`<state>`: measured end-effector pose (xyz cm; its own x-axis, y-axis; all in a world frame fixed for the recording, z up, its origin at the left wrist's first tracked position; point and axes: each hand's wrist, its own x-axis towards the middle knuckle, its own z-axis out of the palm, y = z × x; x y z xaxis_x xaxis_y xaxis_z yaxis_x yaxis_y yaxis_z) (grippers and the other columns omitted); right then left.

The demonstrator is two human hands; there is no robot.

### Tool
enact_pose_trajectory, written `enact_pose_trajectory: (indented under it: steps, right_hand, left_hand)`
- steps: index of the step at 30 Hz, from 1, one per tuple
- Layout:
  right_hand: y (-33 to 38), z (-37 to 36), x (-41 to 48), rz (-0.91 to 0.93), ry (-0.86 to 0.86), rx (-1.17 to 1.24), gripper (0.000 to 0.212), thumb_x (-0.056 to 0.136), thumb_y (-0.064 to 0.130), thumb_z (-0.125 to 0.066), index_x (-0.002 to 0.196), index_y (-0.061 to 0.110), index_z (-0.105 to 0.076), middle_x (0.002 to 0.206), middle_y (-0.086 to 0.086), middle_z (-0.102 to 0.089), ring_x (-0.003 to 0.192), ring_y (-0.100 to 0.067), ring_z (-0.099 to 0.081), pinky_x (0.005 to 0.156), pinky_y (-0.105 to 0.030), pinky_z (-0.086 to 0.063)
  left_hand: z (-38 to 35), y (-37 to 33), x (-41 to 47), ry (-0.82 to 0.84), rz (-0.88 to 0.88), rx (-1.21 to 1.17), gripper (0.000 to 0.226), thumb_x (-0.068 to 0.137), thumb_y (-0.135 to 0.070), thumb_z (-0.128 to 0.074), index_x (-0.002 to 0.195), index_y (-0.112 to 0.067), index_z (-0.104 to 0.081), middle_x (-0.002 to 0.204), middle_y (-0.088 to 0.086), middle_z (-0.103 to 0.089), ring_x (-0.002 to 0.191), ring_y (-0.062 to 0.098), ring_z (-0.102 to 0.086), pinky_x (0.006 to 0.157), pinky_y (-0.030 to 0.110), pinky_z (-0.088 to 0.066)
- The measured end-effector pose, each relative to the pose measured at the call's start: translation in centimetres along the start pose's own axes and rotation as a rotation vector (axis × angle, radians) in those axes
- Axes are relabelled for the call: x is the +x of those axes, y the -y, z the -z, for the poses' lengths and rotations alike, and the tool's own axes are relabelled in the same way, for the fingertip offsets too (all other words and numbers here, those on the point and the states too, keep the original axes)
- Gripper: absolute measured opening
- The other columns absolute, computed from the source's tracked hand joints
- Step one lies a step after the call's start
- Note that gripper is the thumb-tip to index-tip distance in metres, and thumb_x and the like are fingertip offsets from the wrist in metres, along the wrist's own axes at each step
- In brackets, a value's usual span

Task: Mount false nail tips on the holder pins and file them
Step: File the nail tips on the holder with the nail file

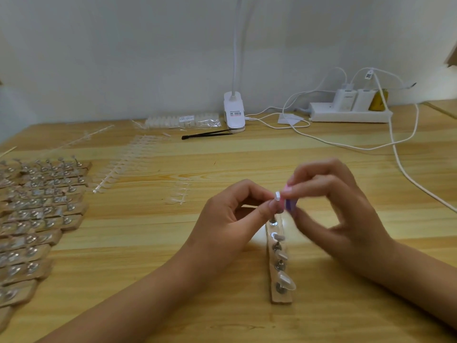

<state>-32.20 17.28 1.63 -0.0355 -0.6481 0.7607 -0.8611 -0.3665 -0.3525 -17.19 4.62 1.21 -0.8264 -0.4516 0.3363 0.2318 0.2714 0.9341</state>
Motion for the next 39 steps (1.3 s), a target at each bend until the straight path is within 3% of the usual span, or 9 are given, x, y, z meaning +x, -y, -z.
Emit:
enact_pose_trajectory:
  steps: [7, 11, 18, 20, 24, 28, 32, 35, 39]
  right_hand:
    - [0.1, 0.1, 0.1, -0.034, -0.025, 0.049, 0.021, 0.089, 0.015, -0.064, 0.108, 0.024, -0.061, 0.108, 0.001, -0.054, 0.102, -0.027, -0.059, 0.083, -0.050, -0.047]
    - [0.2, -0.2, -0.1, -0.007, -0.020, 0.019, 0.023, 0.089, 0.013, -0.065, 0.110, 0.023, -0.063, 0.106, 0.002, -0.058, 0.103, -0.020, -0.060, 0.085, -0.043, -0.047]
    - [0.0, 0.0, 0.1, 0.003, -0.034, 0.028, 0.026, 0.086, 0.005, -0.070, 0.109, 0.018, -0.068, 0.106, 0.001, -0.060, 0.102, -0.016, -0.060, 0.089, -0.034, -0.046]
    - [-0.2, 0.2, 0.2, -0.052, -0.061, 0.021, 0.026, 0.084, 0.002, -0.073, 0.107, 0.013, -0.071, 0.104, -0.001, -0.061, 0.101, -0.017, -0.060, 0.090, -0.035, -0.046]
    - [0.4, -0.2, 0.1, 0.053, -0.036, 0.045, 0.024, 0.084, 0.000, -0.075, 0.105, 0.011, -0.073, 0.102, -0.006, -0.063, 0.095, -0.020, -0.061, 0.085, -0.035, -0.049]
    - [-0.1, 0.1, 0.2, -0.082, -0.057, 0.006, 0.024, 0.082, -0.002, -0.074, 0.104, 0.009, -0.073, 0.103, -0.005, -0.061, 0.099, -0.020, -0.059, 0.092, -0.030, -0.044]
    - [0.2, 0.0, 0.1, -0.017, -0.014, 0.035, 0.027, 0.084, -0.002, -0.074, 0.107, 0.011, -0.071, 0.106, -0.006, -0.061, 0.102, -0.019, -0.058, 0.091, -0.034, -0.046]
    - [-0.2, 0.3, 0.1, -0.113, -0.054, 0.026, 0.025, 0.084, 0.001, -0.074, 0.106, 0.013, -0.071, 0.105, -0.002, -0.060, 0.105, -0.018, -0.059, 0.093, -0.035, -0.046]
    - [0.1, -0.4, -0.2, -0.024, 0.000, 0.062, 0.023, 0.089, 0.010, -0.069, 0.110, 0.020, -0.067, 0.109, 0.003, -0.057, 0.104, -0.017, -0.059, 0.089, -0.035, -0.047]
  left_hand:
    - [-0.2, -0.2, -0.1, -0.015, 0.042, 0.015, 0.010, 0.085, -0.037, -0.071, 0.086, -0.027, -0.070, 0.087, -0.004, -0.074, 0.084, 0.007, -0.070, 0.077, 0.019, -0.053]
    - [-0.2, 0.0, -0.1, -0.002, 0.024, 0.034, 0.012, 0.082, -0.042, -0.067, 0.085, -0.031, -0.070, 0.085, -0.010, -0.071, 0.084, 0.005, -0.069, 0.075, 0.015, -0.051]
    - [-0.3, 0.5, 0.4, -0.087, 0.045, -0.058, 0.026, 0.061, -0.051, -0.075, 0.073, -0.028, -0.072, 0.076, 0.002, -0.072, 0.074, 0.011, -0.070, 0.070, 0.019, -0.053]
    - [-0.2, 0.7, 0.5, -0.119, 0.049, -0.092, 0.042, 0.049, -0.058, -0.084, 0.071, -0.023, -0.073, 0.073, 0.005, -0.072, 0.070, 0.009, -0.069, 0.069, 0.018, -0.052]
    - [-0.3, 0.8, 0.7, -0.145, 0.047, -0.090, 0.070, 0.038, -0.075, -0.084, 0.073, -0.016, -0.074, 0.069, 0.010, -0.070, 0.065, 0.013, -0.069, 0.063, 0.014, -0.051]
    - [0.0, 1.9, 0.7, -0.174, 0.020, -0.040, 0.030, 0.061, -0.040, -0.084, 0.073, -0.015, -0.073, 0.067, 0.007, -0.070, 0.066, 0.017, -0.068, 0.064, 0.019, -0.052]
    - [0.0, 1.2, 0.4, -0.106, 0.021, -0.010, 0.049, 0.053, -0.058, -0.085, 0.077, -0.017, -0.073, 0.072, 0.008, -0.070, 0.070, 0.017, -0.070, 0.069, 0.020, -0.054]
    - [-0.1, 0.6, 0.3, -0.164, 0.033, 0.015, 0.027, 0.057, -0.047, -0.076, 0.070, -0.024, -0.071, 0.072, 0.003, -0.070, 0.067, 0.009, -0.067, 0.065, 0.014, -0.051]
    - [-0.2, 0.0, 0.0, -0.148, -0.010, 0.104, 0.016, 0.066, -0.044, -0.070, 0.074, -0.030, -0.070, 0.075, -0.002, -0.070, 0.069, 0.008, -0.068, 0.065, 0.014, -0.049]
